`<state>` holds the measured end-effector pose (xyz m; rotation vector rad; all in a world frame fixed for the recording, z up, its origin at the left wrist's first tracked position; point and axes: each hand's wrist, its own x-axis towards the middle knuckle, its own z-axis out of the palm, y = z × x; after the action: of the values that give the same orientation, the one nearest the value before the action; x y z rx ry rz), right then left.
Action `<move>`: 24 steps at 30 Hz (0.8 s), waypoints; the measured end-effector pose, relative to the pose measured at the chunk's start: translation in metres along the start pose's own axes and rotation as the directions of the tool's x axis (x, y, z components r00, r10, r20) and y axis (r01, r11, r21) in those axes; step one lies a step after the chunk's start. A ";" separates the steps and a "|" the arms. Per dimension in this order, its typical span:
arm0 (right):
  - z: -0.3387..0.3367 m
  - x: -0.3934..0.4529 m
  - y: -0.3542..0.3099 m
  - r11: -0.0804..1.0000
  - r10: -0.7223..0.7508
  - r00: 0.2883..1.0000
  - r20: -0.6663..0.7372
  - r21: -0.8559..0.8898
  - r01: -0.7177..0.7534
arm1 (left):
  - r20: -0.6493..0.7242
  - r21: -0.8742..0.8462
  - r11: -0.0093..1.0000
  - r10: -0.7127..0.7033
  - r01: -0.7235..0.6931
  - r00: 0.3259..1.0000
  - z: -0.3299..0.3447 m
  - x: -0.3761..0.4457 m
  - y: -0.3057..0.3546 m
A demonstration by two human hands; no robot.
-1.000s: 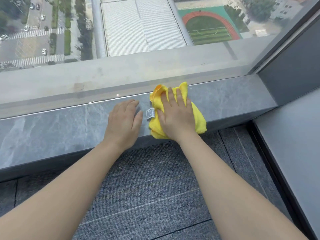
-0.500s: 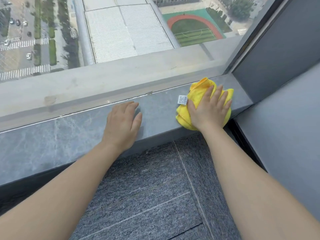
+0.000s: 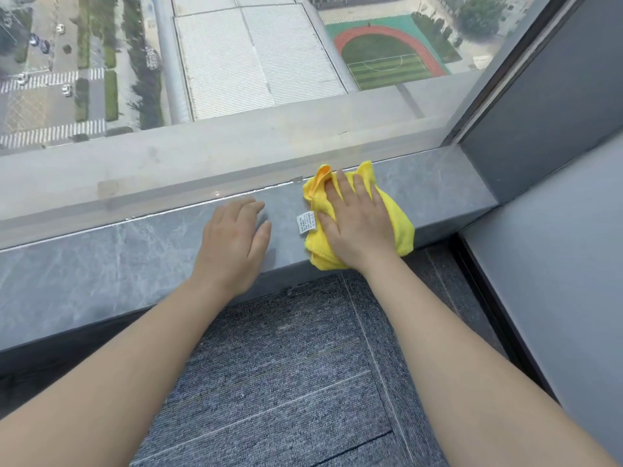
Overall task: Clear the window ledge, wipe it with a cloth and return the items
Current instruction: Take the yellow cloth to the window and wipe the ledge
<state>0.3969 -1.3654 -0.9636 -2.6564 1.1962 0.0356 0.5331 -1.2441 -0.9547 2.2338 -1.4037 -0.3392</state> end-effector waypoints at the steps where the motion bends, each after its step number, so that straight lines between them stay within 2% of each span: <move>1: 0.000 -0.005 0.001 0.998 -0.062 0.998 0.013 0.004 0.062 | 0.002 0.002 1.000 0.002 -0.002 1.000 -0.001 -0.002 0.002; 5: 0.003 -0.025 0.003 0.975 -0.191 0.982 0.017 0.118 0.187 | 0.013 -0.002 1.000 0.006 -0.006 1.000 -0.005 -0.010 0.009; 7: 0.002 -0.037 0.004 0.951 -0.180 0.984 0.004 0.258 0.173 | 0.012 -0.003 1.000 0.011 -0.011 1.000 -0.008 -0.014 0.013; 9: -0.002 -0.048 0.005 0.900 -0.115 0.993 0.018 0.424 0.097 | 0.006 -0.002 1.000 0.025 -0.025 1.000 -0.012 -0.018 0.015; 11: -0.008 -0.059 0.009 0.821 0.001 0.999 0.032 0.570 -0.019 | 0.015 -0.006 1.000 0.027 -0.027 1.000 -0.014 -0.021 0.018; 13: -0.017 -0.068 0.016 0.704 0.217 0.975 -0.052 0.700 -0.119 | 0.027 -0.006 1.000 0.031 -0.031 0.999 -0.015 -0.023 0.020; 15: -0.027 -0.068 0.028 0.535 0.482 0.866 -0.132 0.827 -0.172 | 0.038 -0.013 1.000 0.026 -0.025 0.999 -0.015 -0.022 0.023; 16: -0.033 -0.065 0.035 0.504 0.566 0.806 -0.176 0.847 -0.169 | 0.043 -0.017 1.000 0.021 -0.020 0.999 -0.015 -0.020 0.024; 18: -0.043 -0.055 0.052 0.531 0.635 0.733 -0.243 0.827 -0.186 | 0.045 -0.016 1.000 0.015 -0.015 0.999 -0.014 -0.016 0.025; 20: -0.047 -0.041 0.064 0.568 0.661 0.706 -0.256 0.786 -0.247 | 0.041 -0.005 1.000 0.011 -0.011 0.999 -0.012 -0.010 0.025; 22: -0.040 -0.027 0.069 0.691 0.626 0.739 -0.249 0.616 -0.378 | 0.040 0.002 1.000 0.009 -0.009 0.999 -0.008 -0.002 0.024; 24: -0.028 -0.015 0.066 0.788 0.576 0.809 -0.117 0.342 -0.512 | 0.040 0.001 1.000 0.008 -0.008 0.999 -0.004 0.005 0.024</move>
<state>0.3359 -1.4031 -0.9481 -2.0111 1.8499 -0.3202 0.5180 -1.2565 -0.9387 2.2336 -1.4336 -0.3823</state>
